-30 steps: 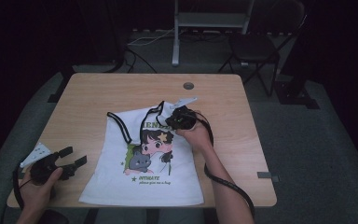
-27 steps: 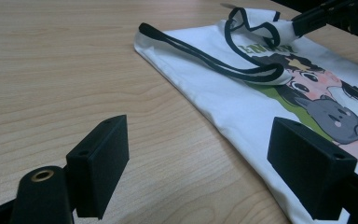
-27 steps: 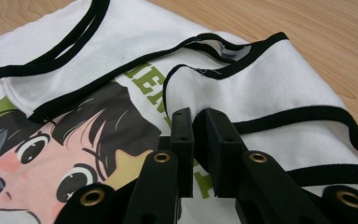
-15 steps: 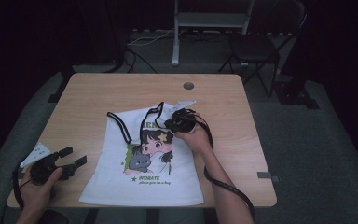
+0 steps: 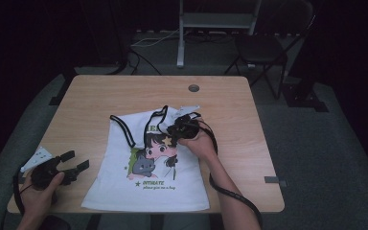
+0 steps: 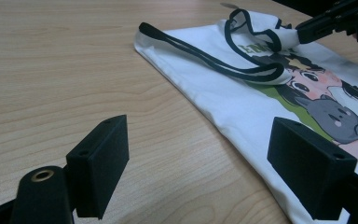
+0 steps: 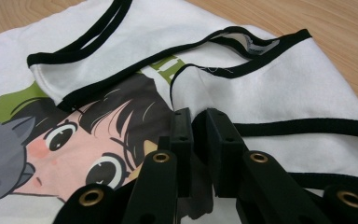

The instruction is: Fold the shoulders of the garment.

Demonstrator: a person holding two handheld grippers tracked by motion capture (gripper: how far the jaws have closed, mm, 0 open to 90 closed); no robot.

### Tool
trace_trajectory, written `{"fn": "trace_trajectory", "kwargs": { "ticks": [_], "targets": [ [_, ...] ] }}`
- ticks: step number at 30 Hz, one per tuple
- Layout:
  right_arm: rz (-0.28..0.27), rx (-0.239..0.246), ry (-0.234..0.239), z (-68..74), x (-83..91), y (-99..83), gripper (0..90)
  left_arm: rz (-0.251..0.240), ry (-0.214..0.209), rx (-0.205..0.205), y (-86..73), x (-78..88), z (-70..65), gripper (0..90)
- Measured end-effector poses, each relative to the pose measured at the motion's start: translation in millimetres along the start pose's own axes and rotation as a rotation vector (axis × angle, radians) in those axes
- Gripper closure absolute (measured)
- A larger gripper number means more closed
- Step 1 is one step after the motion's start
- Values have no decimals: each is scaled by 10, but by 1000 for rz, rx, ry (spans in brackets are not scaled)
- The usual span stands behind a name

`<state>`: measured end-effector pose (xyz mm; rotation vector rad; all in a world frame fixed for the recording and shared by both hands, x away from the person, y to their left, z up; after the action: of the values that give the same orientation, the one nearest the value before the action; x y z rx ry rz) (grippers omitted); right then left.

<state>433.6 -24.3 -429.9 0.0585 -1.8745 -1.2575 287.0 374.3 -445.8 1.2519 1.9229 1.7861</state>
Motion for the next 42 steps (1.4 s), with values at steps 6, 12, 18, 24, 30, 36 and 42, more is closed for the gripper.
{"fn": "trace_trajectory", "kwargs": {
  "ticks": [6,12,18,24,30,36,42],
  "targets": [
    [5,13,4,26,21,-15,812,1,-1,-2,0,0,0,201],
    [3,16,9,44,41,-42,812,0,1,1,0,0,1,201],
    [2,17,13,59,69,-66,812,0,2,1,0,0,0,201],
    [0,26,21,96,83,-101,812,-1,2,2,0,1,1,201],
    [-1,28,23,115,97,-112,811,-1,2,2,0,0,0,201],
    [-3,40,28,150,121,-117,811,-1,3,0,0,1,2,201],
    [-11,49,33,182,149,-111,811,-1,3,2,0,1,1,201]
  ]
}}
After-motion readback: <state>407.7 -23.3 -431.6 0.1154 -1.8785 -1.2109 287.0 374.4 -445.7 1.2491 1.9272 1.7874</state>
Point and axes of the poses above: each handheld gripper's, and its own axes: x roughly backward along the jaws, y roughly out of its top, z roughly to its left, the point moved 2 cm from there along -x, roughly forward along the jaws, and after that the axes turned 14 degrees about -y, right-handed, at the moved point
